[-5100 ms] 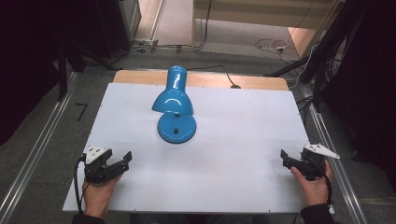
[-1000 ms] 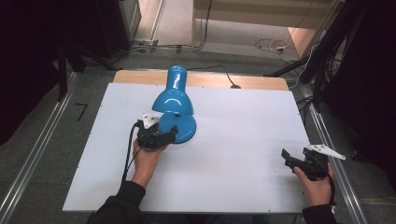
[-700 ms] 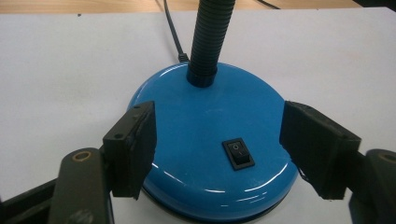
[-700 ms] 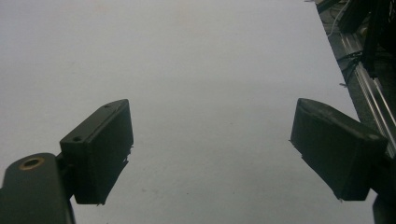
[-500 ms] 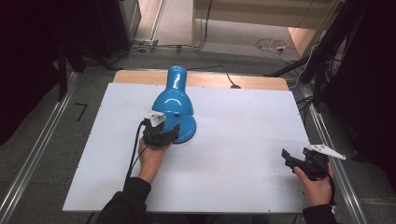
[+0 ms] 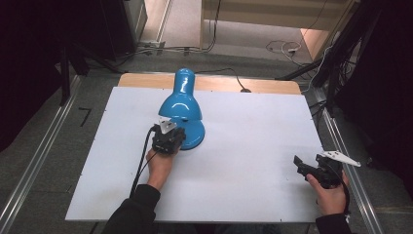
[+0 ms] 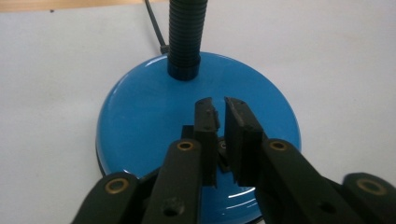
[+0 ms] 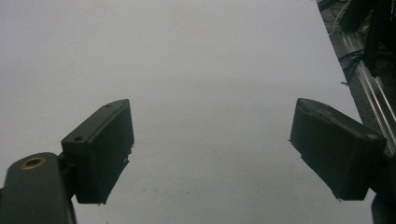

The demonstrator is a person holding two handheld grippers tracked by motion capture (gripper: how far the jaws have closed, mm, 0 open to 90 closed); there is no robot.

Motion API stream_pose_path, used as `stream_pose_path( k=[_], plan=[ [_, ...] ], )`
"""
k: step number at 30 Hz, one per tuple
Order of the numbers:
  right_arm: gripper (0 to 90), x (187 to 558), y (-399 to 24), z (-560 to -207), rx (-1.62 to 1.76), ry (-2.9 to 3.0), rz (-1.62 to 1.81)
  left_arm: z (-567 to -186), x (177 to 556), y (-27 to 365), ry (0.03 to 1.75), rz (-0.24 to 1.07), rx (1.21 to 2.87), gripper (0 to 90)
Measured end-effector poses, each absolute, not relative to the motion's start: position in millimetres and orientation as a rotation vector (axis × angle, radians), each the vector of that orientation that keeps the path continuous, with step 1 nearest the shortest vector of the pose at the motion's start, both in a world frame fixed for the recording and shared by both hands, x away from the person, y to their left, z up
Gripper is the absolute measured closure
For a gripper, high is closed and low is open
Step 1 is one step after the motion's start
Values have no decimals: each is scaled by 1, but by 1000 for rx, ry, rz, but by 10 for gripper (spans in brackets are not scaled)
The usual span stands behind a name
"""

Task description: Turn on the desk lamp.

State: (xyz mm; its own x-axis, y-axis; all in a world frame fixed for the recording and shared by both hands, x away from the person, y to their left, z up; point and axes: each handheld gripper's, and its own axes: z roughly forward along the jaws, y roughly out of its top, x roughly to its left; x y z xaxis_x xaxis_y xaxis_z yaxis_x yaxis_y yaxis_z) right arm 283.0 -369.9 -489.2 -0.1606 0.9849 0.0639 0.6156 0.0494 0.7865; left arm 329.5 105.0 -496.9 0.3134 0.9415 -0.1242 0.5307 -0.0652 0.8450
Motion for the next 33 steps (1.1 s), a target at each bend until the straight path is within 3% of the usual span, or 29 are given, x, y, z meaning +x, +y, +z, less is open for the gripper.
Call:
stream_pose_path(
  k=[4, 33],
  plan=[
    [123, 283, -370, -489, 1604, 1828, 955, -499, 330, 104, 1340, 582, 1725, 900],
    [124, 282, -371, -489, 1611, 1825, 958, -503, 327, 103, 1368, 548, 1700, 900]
  ],
)
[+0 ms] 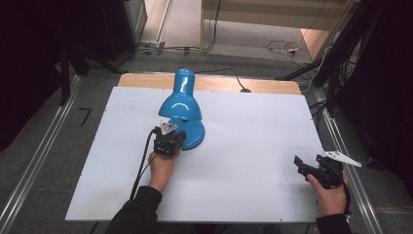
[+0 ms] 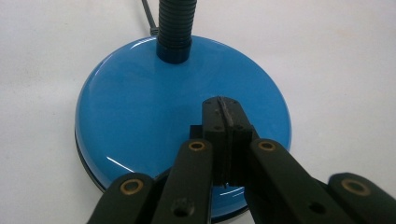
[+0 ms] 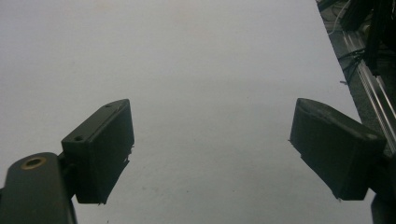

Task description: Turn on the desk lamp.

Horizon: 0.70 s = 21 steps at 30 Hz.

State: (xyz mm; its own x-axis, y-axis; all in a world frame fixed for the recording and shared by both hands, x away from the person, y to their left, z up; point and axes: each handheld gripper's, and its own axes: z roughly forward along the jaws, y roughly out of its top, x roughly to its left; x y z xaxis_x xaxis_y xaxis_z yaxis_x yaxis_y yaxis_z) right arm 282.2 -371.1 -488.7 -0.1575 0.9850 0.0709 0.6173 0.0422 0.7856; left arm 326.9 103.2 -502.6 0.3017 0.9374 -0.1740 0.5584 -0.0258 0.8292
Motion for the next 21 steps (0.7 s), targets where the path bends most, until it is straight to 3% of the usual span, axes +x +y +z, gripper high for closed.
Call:
stream_pose_path(
  k=[21],
  plan=[
    [125, 282, -371, -489, 1606, 1827, 961, -503, 324, 102, 1360, 574, 1708, 900]
  ],
)
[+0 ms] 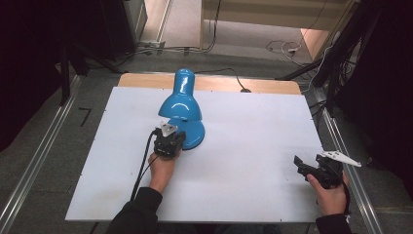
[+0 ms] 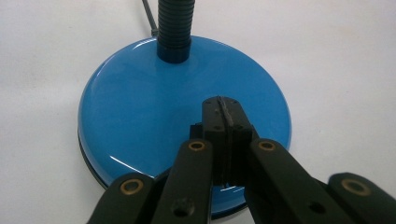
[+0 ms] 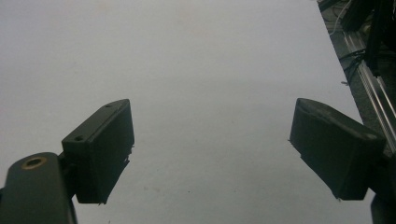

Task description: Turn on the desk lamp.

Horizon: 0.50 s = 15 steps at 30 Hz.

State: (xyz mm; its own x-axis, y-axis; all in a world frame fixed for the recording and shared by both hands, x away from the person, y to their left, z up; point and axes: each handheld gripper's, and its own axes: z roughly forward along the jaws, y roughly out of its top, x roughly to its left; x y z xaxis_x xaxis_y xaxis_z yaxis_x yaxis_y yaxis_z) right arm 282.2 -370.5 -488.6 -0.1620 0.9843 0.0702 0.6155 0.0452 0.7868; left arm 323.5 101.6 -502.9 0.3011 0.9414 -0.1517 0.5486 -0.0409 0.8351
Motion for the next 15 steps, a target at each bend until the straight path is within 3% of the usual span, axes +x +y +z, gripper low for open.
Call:
stream_pose_path(
  k=[15],
  plan=[
    [125, 282, -369, -489, 1605, 1828, 959, -504, 320, 100, 1354, 564, 1715, 900]
  ],
)
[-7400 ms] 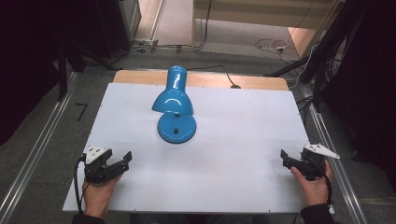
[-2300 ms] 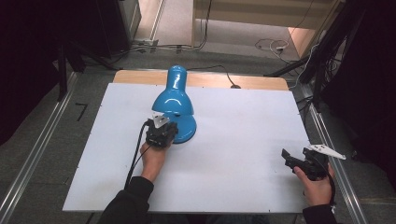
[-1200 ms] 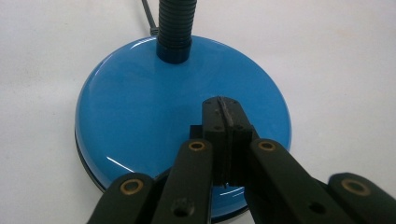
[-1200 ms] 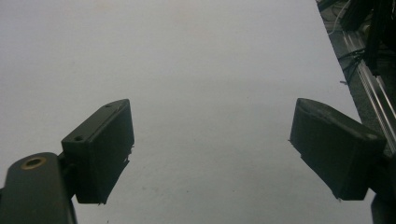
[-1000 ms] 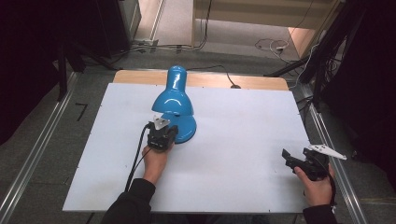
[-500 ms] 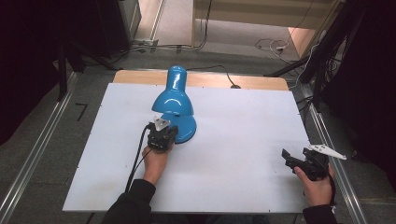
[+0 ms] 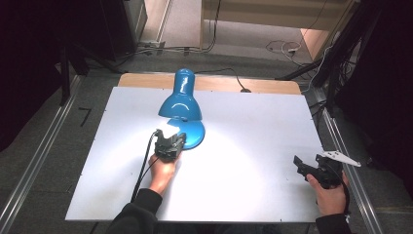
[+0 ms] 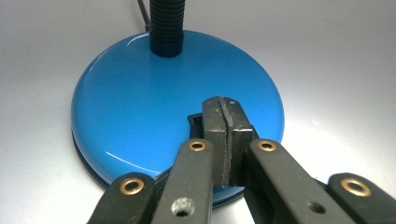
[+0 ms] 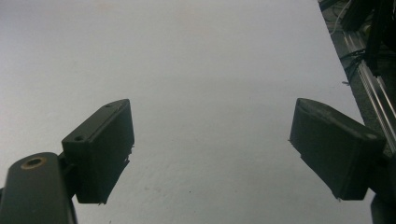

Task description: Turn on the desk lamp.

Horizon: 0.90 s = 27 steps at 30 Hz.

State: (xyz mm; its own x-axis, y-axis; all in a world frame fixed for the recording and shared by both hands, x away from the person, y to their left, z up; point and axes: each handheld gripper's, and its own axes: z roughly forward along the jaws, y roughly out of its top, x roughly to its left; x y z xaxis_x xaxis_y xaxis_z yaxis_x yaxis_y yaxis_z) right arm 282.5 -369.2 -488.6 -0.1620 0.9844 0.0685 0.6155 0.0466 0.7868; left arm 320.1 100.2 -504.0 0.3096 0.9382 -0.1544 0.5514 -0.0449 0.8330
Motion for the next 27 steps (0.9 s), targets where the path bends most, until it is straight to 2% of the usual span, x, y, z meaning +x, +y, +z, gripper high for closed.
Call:
stream_pose_path(
  k=[13, 18, 24, 27],
  plan=[
    [125, 282, -371, -489, 1607, 1826, 963, -501, 315, 103, 1351, 562, 1709, 894],
    [125, 282, -372, -489, 1610, 1825, 965, -498, 313, 110, 1359, 556, 1698, 853],
    [125, 281, -372, -489, 1612, 1825, 966, -496, 312, 116, 1370, 545, 1679, 740],
    [125, 281, -372, -489, 1609, 1826, 966, -495, 311, 118, 1370, 550, 1677, 714]
  ],
)
